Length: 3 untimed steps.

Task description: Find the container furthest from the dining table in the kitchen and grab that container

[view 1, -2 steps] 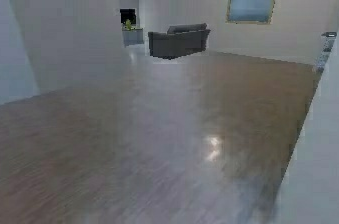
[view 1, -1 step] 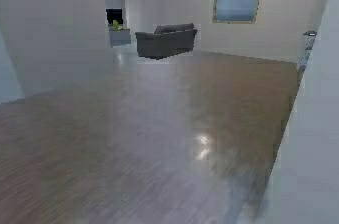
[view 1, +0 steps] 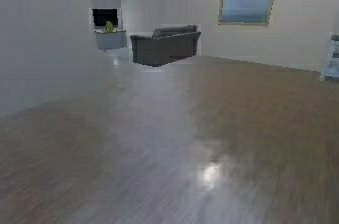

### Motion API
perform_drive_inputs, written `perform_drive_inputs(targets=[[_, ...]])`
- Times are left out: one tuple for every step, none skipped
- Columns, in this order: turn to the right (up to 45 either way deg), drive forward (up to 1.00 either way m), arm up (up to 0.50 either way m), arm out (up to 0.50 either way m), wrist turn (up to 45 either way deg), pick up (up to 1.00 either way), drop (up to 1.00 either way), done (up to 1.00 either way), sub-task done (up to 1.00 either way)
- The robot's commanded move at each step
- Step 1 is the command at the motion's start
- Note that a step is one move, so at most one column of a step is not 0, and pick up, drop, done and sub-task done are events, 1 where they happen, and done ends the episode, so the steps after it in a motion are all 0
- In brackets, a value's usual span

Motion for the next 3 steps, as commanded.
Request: perform_drive_inputs(targets=[[36.0,0.00,0.00,0.00,0.0,0.00,0.00,0.00,0.00],[0.0,1.00,0.00,0.00,0.0,0.00,0.00,0.00,0.00],[0.0,1.00,0.00,0.00,0.0,0.00,0.00,0.00,0.00]])
